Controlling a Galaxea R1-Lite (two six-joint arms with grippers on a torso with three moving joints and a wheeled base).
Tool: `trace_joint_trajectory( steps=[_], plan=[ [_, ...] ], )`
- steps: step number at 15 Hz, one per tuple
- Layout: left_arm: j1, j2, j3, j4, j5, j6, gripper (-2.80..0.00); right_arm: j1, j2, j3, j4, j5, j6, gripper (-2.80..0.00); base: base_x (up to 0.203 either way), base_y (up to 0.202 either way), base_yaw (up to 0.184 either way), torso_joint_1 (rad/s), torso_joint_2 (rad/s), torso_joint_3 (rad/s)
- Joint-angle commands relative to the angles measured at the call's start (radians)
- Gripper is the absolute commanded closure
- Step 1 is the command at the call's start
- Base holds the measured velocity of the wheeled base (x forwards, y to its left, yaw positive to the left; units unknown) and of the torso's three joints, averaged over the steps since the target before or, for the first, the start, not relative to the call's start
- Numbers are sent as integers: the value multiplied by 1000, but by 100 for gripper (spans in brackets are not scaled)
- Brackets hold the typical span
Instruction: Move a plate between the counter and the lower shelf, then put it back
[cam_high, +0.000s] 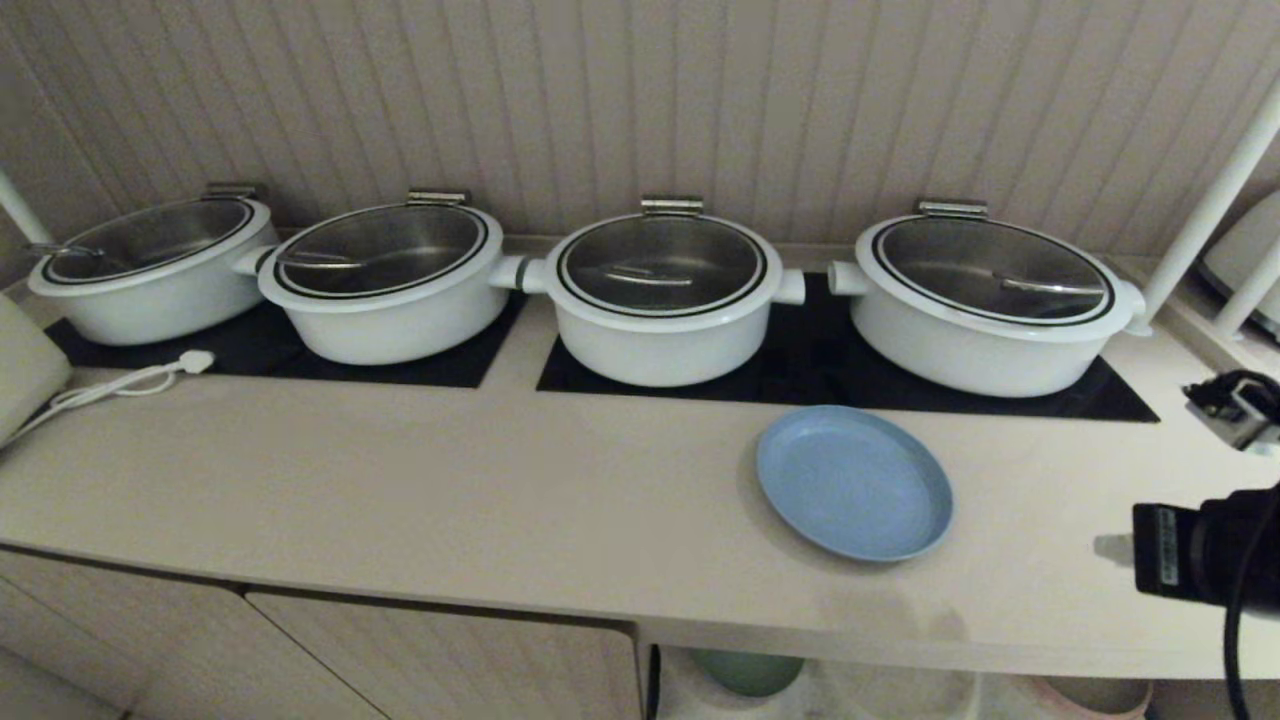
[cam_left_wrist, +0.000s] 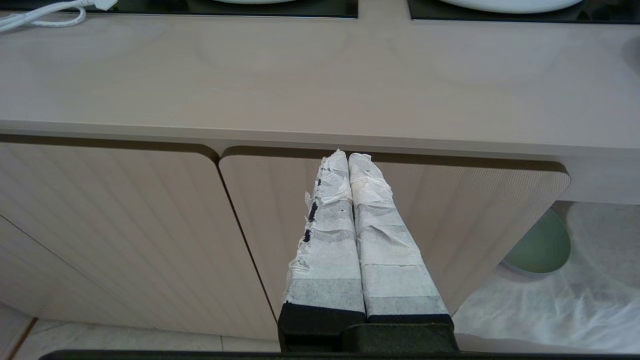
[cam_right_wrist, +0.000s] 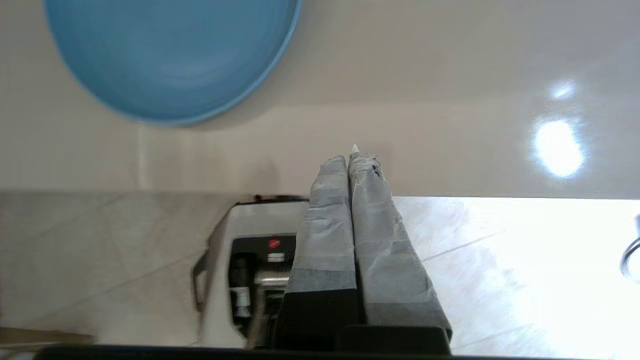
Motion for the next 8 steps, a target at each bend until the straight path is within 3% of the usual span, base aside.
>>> trace_joint_trajectory(
  steps=[1,4,8],
  plan=[
    [0,0,0,0,0,0,0,1,-83,24,1,-2,-49,0,0,0,0,0,0,0],
    [0,0,0,0,0,0,0,0,-150,64,-5,-8,-108,0,0,0,0,0,0,0],
    [0,0,0,0,0,0,0,-1,-227,207,-117,-22,-140,0,0,0,0,0,0,0]
  ],
)
